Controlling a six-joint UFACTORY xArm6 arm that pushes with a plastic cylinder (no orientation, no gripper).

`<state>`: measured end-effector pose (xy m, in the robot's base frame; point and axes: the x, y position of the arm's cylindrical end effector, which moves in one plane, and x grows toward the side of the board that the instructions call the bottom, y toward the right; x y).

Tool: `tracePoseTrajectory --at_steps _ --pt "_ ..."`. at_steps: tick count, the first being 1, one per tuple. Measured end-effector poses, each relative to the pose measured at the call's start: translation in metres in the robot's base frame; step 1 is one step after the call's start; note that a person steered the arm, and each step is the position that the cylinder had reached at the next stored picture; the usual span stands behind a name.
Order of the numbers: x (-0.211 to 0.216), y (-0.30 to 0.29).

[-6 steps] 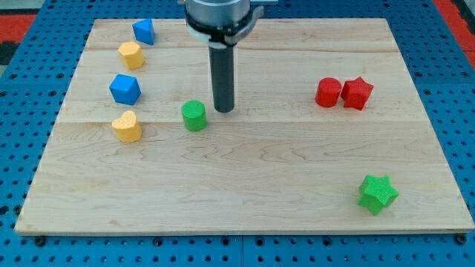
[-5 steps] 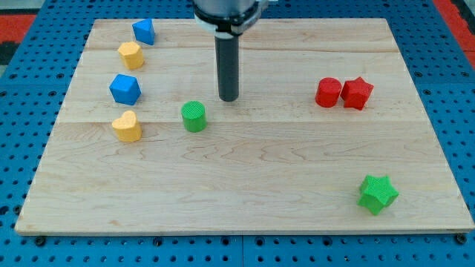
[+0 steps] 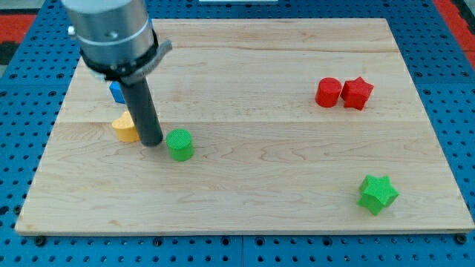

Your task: Push the green circle diagonally to the green star

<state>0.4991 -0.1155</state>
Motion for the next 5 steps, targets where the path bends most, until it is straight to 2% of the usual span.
tracePoseTrajectory --at_steps 1,2,3,4,5 --pt "0.027 0.089" --pt "0.023 0.121" --pt "-0.027 0.055" --pt "-0.021 0.123" --pt "0.003 0.203"
